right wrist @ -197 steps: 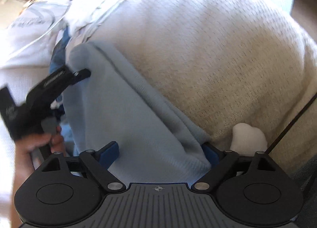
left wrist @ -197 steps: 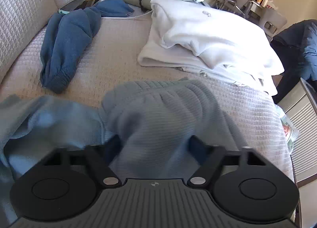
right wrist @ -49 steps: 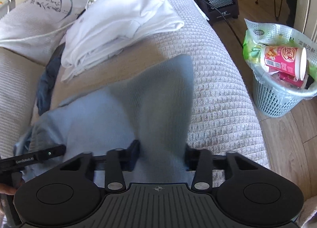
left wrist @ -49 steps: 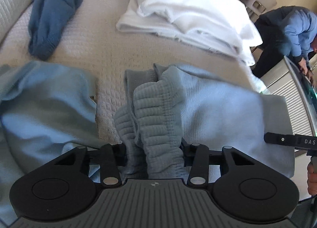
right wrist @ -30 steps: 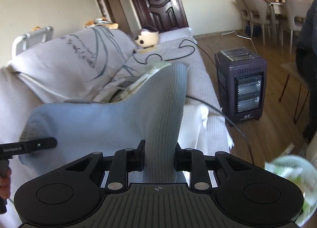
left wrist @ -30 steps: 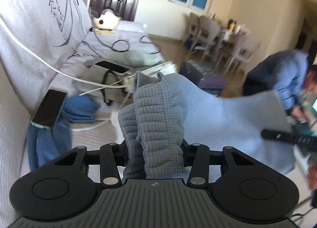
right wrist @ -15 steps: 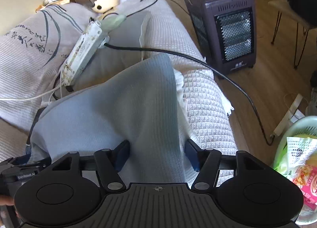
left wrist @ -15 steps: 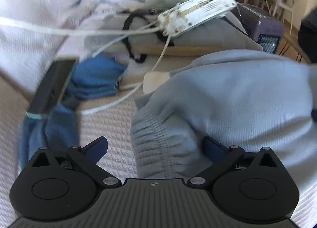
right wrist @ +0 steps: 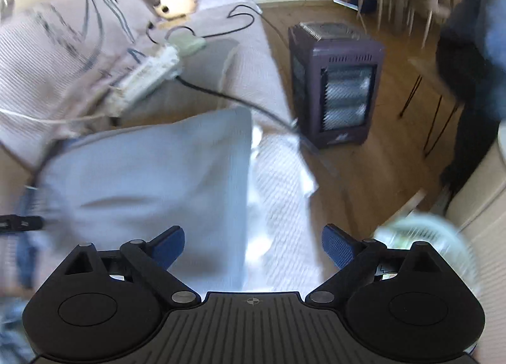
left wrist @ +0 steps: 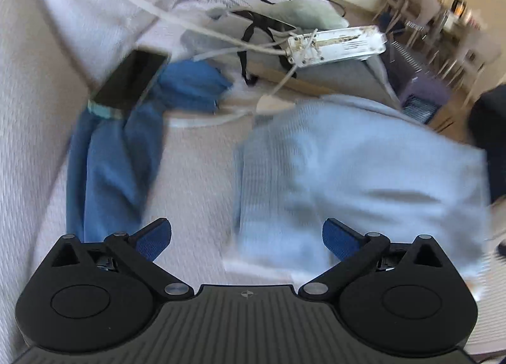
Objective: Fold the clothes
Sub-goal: 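Lift the folded sweatpants with both grippers onto the white sweatshirt stack and release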
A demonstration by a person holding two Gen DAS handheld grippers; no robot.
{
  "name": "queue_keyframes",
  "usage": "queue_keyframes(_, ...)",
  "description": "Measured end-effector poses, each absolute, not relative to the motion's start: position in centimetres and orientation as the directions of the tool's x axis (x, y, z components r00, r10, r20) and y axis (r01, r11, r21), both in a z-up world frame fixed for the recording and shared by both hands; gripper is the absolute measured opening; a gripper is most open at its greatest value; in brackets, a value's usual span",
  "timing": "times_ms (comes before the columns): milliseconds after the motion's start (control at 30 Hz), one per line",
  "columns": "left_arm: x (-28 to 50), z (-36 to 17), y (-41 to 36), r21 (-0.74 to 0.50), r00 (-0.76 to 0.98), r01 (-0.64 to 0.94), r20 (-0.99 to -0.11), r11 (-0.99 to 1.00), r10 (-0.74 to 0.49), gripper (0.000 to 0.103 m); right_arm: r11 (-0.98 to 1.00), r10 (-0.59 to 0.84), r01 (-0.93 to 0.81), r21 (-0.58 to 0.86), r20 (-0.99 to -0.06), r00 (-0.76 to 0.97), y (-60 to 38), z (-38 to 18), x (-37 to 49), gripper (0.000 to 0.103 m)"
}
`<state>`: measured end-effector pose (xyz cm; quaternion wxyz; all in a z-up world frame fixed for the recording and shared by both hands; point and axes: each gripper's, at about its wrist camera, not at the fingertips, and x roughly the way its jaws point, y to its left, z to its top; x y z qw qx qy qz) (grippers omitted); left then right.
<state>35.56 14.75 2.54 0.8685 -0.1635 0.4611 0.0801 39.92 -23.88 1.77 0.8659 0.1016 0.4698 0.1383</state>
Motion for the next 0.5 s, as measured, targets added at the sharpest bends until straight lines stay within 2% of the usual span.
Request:
queue_keyframes(100,31.4,2.1,15.9,-0.262,0.534,-0.311,-0.843,0.914,-0.06,0.103,0.891,0.434,-0.109,0.441,-0.756,0.49,-25.9,1.8,35.8,0.096)
queue_keyframes(167,28.5,1.8,15.9,-0.241,0.507,-0.31,-0.86,0.92,-0.055,0.102,0.872,0.473,-0.127,0.472,-0.751,0.461,-25.8,1.1,32.8,0.096)
queue_keyframes(333,22.0,1.0,15.1,-0.212,0.447,-0.253,-0.891,0.944,-0.081,0.102,0.914,0.402,-0.24,0.327,-0.814,0.42,-22.6,-0.7,25.7,0.096)
queue_keyframes(500,16.9,0.4,13.0,-0.186,0.508,-0.161,-0.858,0.969,-0.08,0.103,0.919,0.359,-0.314,0.24,-0.838,0.41,-18.8,-1.9,22.0,0.096)
